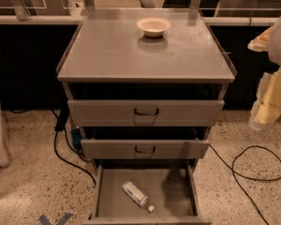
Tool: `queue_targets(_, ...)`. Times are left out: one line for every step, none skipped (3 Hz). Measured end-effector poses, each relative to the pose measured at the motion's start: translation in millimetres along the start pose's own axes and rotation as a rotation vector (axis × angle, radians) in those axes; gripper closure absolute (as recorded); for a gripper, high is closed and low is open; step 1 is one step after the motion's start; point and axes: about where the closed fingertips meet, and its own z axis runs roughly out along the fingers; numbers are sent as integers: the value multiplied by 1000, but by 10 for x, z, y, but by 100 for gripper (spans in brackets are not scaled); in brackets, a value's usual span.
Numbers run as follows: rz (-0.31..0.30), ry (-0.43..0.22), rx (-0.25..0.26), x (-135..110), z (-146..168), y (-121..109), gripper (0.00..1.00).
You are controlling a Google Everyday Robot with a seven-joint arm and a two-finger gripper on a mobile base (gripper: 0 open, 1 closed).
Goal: Pick blue plastic bottle from bottom drawer and place on counter
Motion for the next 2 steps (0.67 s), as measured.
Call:
queue_targets(0,0,0,0,0,1,0)
queue_targets(-8,-21,0,-10,19,38,0)
